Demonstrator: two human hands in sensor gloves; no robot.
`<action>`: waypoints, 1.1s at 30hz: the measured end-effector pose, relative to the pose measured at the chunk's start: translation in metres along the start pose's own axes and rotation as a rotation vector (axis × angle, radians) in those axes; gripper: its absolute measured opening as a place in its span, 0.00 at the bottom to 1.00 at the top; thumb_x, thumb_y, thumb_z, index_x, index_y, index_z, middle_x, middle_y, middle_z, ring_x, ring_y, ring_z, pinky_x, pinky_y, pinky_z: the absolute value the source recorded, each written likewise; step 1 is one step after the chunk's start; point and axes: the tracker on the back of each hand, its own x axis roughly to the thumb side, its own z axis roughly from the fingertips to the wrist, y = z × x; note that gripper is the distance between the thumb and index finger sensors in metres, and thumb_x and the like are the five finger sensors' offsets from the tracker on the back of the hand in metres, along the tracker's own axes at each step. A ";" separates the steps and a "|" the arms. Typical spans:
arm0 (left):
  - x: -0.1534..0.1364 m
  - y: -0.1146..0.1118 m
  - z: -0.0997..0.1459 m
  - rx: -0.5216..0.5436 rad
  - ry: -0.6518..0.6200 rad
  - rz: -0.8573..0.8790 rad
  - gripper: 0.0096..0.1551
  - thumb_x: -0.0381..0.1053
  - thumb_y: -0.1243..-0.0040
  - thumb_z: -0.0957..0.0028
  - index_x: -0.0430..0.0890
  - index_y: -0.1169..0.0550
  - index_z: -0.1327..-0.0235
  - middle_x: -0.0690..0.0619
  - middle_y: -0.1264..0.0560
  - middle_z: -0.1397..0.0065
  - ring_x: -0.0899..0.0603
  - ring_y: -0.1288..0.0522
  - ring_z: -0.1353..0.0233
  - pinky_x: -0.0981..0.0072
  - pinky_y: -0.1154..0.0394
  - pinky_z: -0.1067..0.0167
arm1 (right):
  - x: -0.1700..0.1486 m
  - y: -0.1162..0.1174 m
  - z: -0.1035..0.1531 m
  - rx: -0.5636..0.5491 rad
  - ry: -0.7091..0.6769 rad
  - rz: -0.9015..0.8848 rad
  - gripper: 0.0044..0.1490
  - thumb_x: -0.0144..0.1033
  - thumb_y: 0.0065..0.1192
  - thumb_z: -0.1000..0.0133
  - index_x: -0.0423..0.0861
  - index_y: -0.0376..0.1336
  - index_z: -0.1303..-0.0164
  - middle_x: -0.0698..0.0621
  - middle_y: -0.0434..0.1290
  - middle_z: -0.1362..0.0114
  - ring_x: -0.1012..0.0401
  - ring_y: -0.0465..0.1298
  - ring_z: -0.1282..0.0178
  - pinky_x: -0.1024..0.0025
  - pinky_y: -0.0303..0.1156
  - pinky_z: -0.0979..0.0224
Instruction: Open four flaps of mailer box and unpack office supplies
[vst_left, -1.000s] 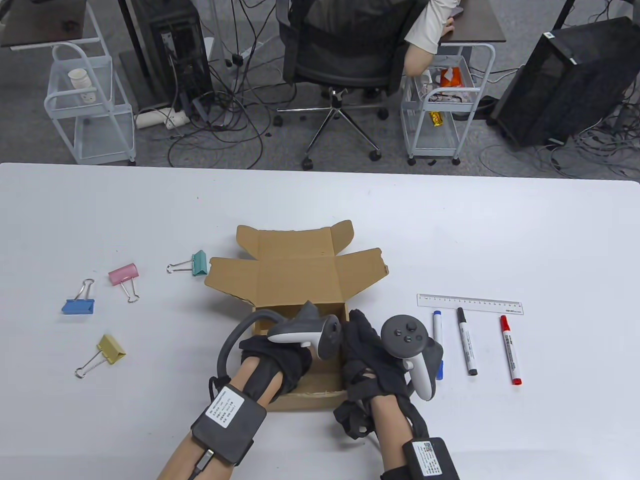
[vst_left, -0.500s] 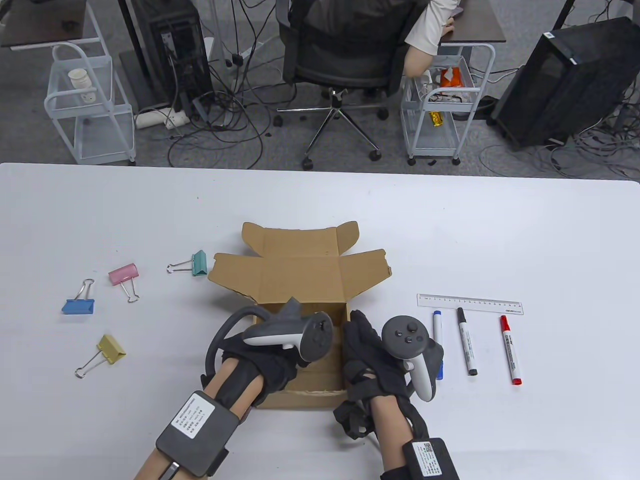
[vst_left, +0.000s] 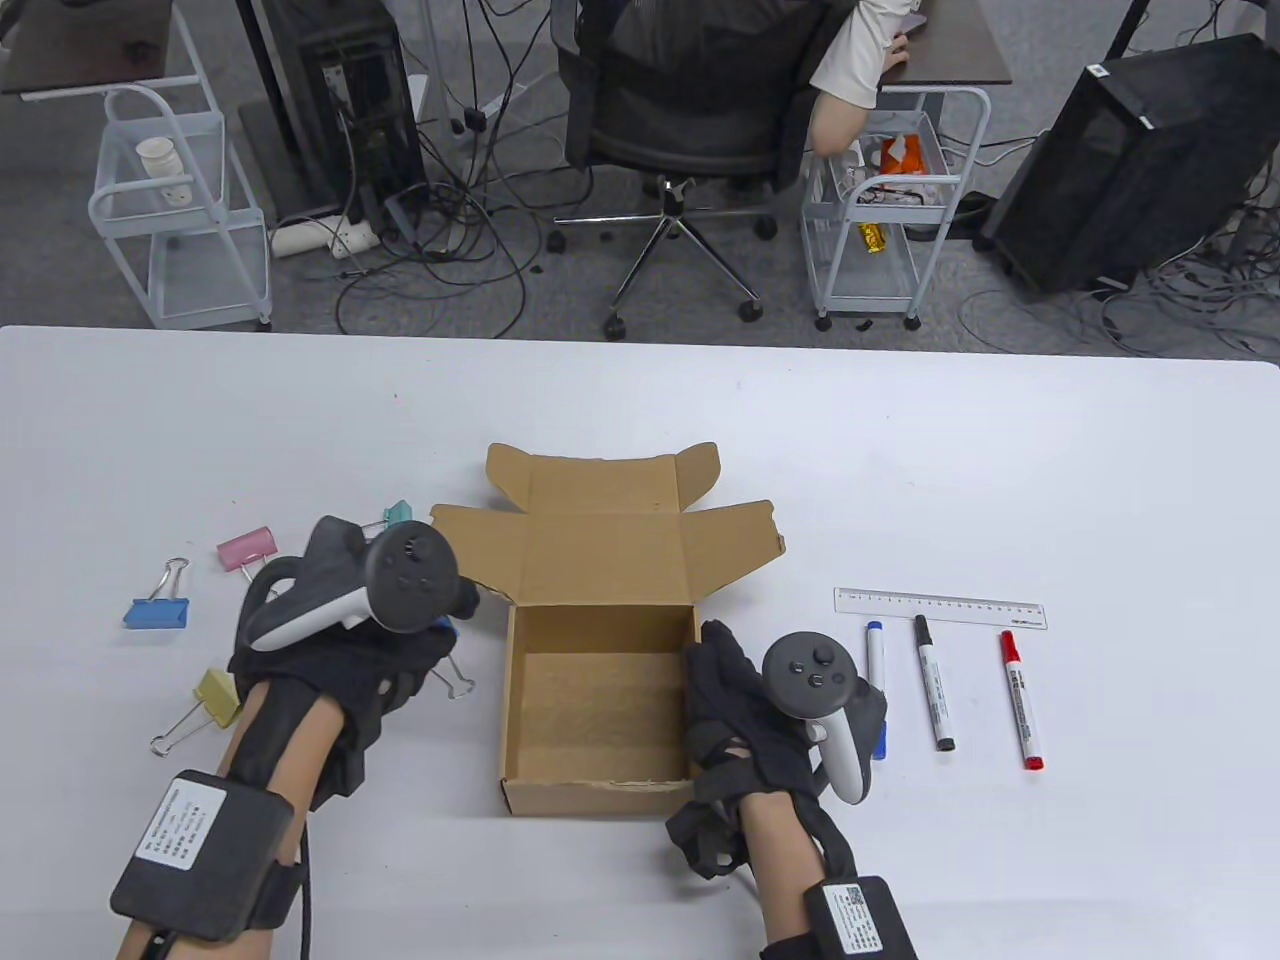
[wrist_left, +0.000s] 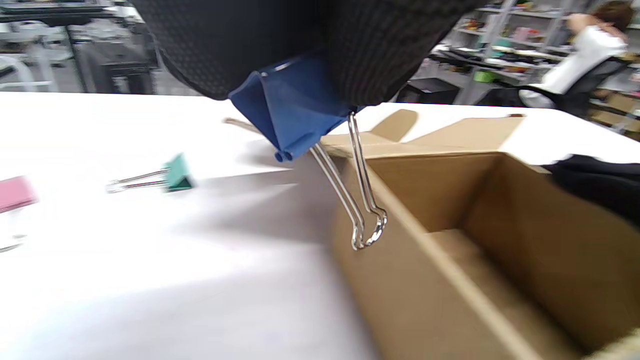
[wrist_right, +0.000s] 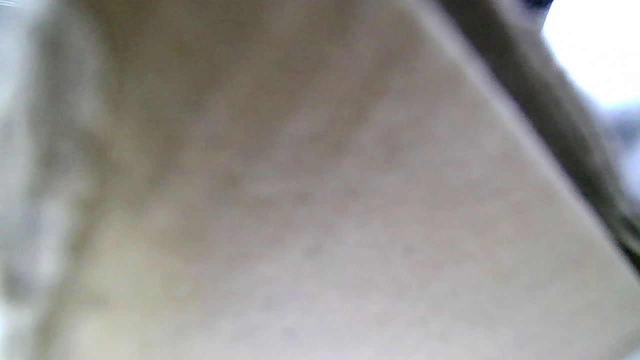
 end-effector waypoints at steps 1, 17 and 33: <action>-0.013 -0.004 -0.002 -0.005 0.034 0.015 0.28 0.48 0.32 0.41 0.50 0.26 0.28 0.47 0.27 0.23 0.39 0.22 0.27 0.47 0.23 0.30 | 0.000 0.000 0.000 -0.001 0.000 0.001 0.41 0.47 0.35 0.31 0.34 0.47 0.13 0.29 0.59 0.13 0.31 0.67 0.22 0.30 0.62 0.23; -0.105 -0.077 -0.075 -0.122 0.268 0.133 0.26 0.47 0.35 0.40 0.52 0.27 0.28 0.49 0.27 0.22 0.39 0.25 0.23 0.47 0.27 0.26 | 0.001 0.000 0.000 -0.003 -0.001 -0.001 0.42 0.47 0.35 0.31 0.33 0.47 0.13 0.29 0.59 0.13 0.31 0.67 0.22 0.30 0.63 0.24; -0.106 -0.103 -0.102 -0.034 0.279 0.019 0.26 0.47 0.39 0.38 0.52 0.29 0.27 0.50 0.29 0.20 0.40 0.26 0.21 0.45 0.28 0.24 | -0.001 0.000 0.001 -0.023 0.006 0.000 0.41 0.47 0.35 0.31 0.34 0.47 0.13 0.28 0.59 0.13 0.31 0.67 0.22 0.30 0.63 0.24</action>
